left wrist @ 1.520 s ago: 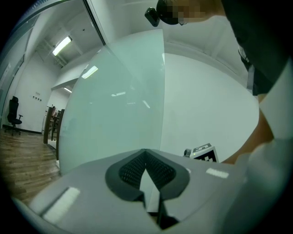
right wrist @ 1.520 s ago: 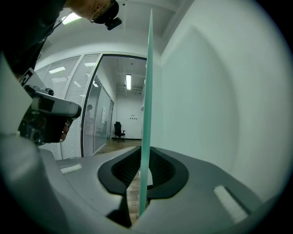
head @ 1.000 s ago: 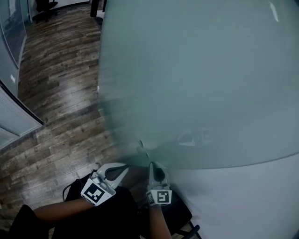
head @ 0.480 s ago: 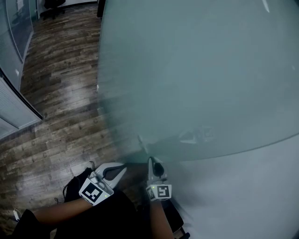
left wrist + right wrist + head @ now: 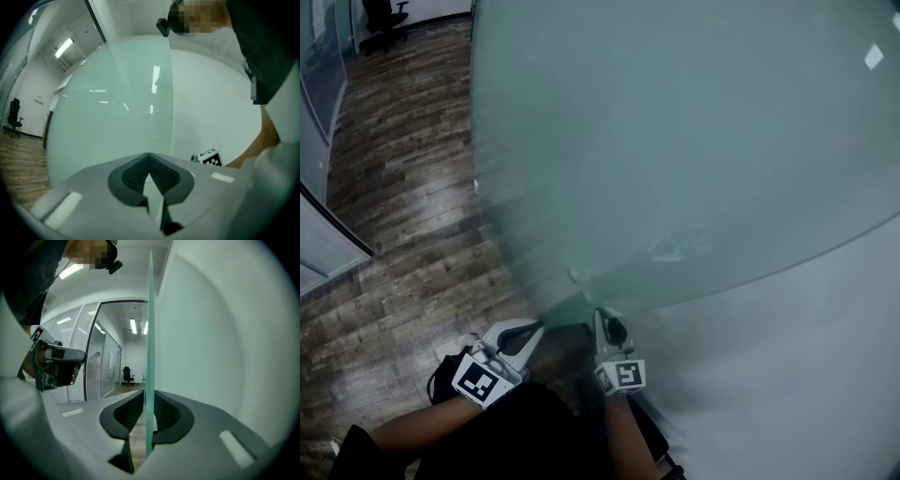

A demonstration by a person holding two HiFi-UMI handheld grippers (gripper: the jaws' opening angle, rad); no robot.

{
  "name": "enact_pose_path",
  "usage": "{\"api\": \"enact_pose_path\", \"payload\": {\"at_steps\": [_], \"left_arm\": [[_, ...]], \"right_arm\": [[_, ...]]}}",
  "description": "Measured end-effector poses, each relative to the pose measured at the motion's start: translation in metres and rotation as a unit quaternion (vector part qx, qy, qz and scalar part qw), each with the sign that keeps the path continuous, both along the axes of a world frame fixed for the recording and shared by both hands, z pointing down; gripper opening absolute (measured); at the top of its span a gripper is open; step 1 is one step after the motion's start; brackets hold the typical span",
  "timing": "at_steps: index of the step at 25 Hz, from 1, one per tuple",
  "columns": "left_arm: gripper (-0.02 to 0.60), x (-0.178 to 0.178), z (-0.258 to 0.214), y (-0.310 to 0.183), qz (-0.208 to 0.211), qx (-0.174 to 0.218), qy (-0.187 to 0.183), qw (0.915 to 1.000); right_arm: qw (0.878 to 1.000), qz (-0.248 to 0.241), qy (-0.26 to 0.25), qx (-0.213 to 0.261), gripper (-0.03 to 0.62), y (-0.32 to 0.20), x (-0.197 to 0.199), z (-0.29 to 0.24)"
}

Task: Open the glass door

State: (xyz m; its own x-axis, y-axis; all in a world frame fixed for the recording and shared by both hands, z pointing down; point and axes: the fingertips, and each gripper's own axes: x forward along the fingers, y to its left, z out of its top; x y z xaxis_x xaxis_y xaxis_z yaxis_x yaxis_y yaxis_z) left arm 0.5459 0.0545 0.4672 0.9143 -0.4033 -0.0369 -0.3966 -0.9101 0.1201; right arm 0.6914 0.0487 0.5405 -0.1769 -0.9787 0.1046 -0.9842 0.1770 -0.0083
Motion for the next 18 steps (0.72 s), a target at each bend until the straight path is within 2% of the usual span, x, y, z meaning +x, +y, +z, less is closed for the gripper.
{"api": "enact_pose_path", "payload": {"at_steps": [10,18], "left_arm": [[0.0,0.005,-0.004,0.001,-0.009,0.002,0.002,0.9999],[0.0,0.013,0.004,0.005,-0.015,-0.006,-0.011,0.9998]], "right_arm": [[1.0,0.002,0.016,0.003,0.069,-0.012,0.03,-0.006],[1.0,-0.005,0.023,0.004,0.071,-0.027,0.051,-0.012]]}}
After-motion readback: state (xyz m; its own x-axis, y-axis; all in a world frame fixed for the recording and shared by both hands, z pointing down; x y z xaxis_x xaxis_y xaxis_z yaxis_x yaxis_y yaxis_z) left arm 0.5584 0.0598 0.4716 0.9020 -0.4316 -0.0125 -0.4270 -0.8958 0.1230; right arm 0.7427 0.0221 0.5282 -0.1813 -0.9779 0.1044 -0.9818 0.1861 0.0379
